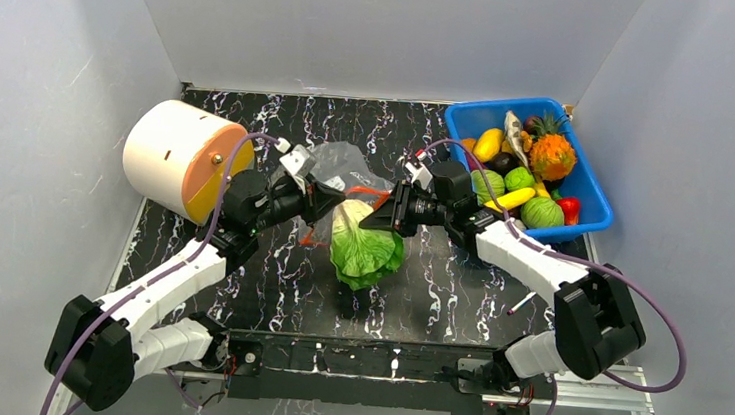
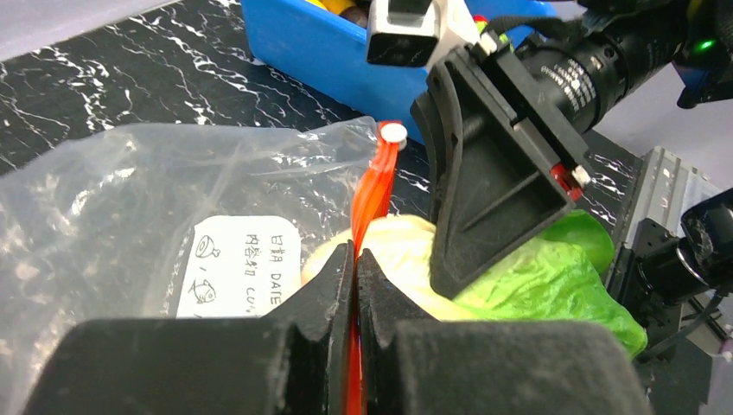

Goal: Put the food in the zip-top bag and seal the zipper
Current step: Place the fake vegetable in the zipper food storage bag.

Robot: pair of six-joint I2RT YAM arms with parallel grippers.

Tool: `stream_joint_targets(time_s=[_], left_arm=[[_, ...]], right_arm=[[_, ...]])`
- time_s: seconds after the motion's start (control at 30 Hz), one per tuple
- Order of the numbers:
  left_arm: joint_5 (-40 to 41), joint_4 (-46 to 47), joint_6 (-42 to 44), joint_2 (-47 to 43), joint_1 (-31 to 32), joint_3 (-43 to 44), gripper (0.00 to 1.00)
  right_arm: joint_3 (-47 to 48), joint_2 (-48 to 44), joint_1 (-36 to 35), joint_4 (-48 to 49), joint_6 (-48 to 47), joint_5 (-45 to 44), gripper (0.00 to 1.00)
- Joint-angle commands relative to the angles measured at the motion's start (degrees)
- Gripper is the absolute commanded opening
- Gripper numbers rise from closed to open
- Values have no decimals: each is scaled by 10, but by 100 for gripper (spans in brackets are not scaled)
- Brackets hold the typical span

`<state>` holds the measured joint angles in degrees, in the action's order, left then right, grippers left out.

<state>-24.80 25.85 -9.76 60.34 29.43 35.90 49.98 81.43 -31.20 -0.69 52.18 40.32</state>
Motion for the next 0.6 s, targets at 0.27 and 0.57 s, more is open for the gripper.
stream_joint_targets(time_s=[0.27,0.57], left_arm=[[-71,-1,-9,25,1,17,0],[-112,16,-34,16,1,7,0]], right_arm=[[0,7,-11,206,100,-35,0],[1,18,-11,184,95,-135,0]])
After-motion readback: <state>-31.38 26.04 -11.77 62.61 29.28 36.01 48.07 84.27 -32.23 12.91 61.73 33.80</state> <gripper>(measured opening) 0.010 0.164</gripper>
